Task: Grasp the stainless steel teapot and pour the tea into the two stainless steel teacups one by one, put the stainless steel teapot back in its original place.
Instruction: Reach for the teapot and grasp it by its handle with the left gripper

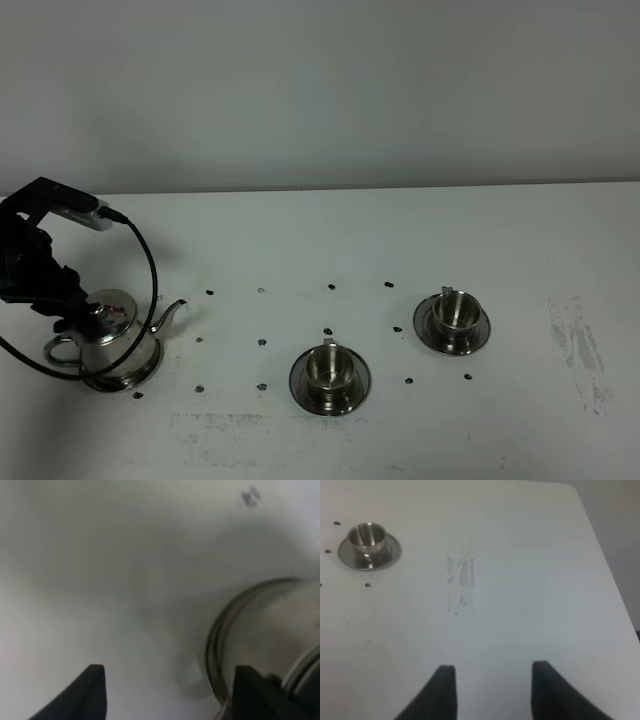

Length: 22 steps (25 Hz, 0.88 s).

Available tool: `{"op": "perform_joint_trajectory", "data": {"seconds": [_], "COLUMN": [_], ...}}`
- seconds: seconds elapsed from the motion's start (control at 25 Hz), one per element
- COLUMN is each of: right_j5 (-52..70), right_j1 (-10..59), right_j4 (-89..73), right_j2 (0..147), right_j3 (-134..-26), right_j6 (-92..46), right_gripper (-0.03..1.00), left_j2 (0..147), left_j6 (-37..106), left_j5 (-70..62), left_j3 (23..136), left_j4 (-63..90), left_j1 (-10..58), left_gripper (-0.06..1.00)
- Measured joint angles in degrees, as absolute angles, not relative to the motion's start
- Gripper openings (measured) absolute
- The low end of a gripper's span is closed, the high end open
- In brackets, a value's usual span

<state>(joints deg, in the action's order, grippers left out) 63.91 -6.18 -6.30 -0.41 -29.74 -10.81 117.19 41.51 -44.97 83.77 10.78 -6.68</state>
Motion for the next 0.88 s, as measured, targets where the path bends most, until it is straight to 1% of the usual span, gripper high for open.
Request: {"op": "perform_joint_trajectory", "data": {"seconds": [0.4, 0.64, 0.88], "right_j5": [63.9, 63.9, 63.9], "right_j1": [-6.2, -6.2, -6.2], "right_j4": [-6.3, -6.3, -6.3], "right_j2": [-0.4, -0.4, -0.4], "right_j3": [-29.7, -29.7, -29.7], "right_j6": [-10.8, -10.9, -10.8], "right_gripper": [0.34, 0.34, 0.34], "left_j2": [114.3, 106.6, 95.5], "left_j6": [46.3, 46.6, 46.6], "left_j5": [-51.4, -56.2, -67.2], "left_j3": [83.8, 83.8, 83.8], "left_j4": [9.2, 7.4, 7.8], "left_j1": [-7.2, -8.9, -8.1], "left_gripper": [0.54, 0.54, 0.54]}}
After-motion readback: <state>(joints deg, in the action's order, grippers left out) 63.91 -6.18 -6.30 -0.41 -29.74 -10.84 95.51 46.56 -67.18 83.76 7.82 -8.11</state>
